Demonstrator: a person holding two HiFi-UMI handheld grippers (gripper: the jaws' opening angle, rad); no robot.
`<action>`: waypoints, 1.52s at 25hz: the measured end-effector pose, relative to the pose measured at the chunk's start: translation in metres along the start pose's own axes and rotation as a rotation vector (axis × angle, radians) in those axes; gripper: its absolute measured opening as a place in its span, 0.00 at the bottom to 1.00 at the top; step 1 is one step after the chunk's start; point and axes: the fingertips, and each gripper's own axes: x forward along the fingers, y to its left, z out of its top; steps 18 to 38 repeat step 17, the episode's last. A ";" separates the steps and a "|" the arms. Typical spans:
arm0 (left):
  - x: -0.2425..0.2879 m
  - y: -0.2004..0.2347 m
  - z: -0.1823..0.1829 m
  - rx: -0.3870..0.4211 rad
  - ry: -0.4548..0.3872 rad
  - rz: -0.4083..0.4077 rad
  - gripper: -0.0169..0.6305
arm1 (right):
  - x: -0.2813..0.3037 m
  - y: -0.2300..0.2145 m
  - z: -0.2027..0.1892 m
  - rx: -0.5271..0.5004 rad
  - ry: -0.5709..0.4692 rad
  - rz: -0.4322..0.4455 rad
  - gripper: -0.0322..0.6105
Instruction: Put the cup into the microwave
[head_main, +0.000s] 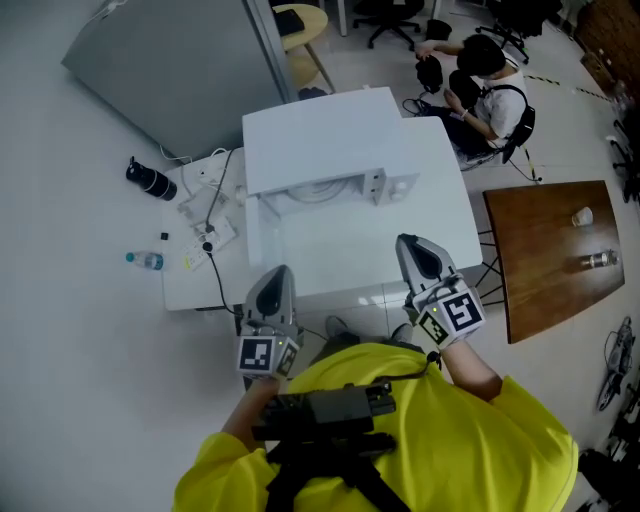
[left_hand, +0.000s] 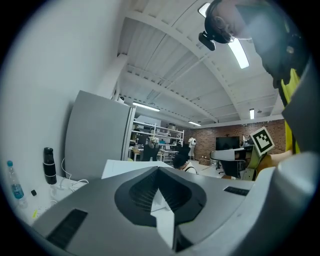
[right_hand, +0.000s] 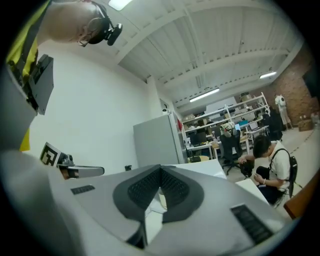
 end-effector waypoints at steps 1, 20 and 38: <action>0.001 -0.004 0.002 -0.009 -0.003 0.007 0.03 | -0.006 -0.003 0.002 0.004 0.001 0.005 0.05; 0.001 -0.043 -0.004 -0.051 -0.024 0.079 0.03 | -0.038 -0.019 0.014 -0.058 -0.012 0.043 0.05; 0.001 -0.043 -0.004 -0.051 -0.024 0.079 0.03 | -0.038 -0.019 0.014 -0.058 -0.012 0.043 0.05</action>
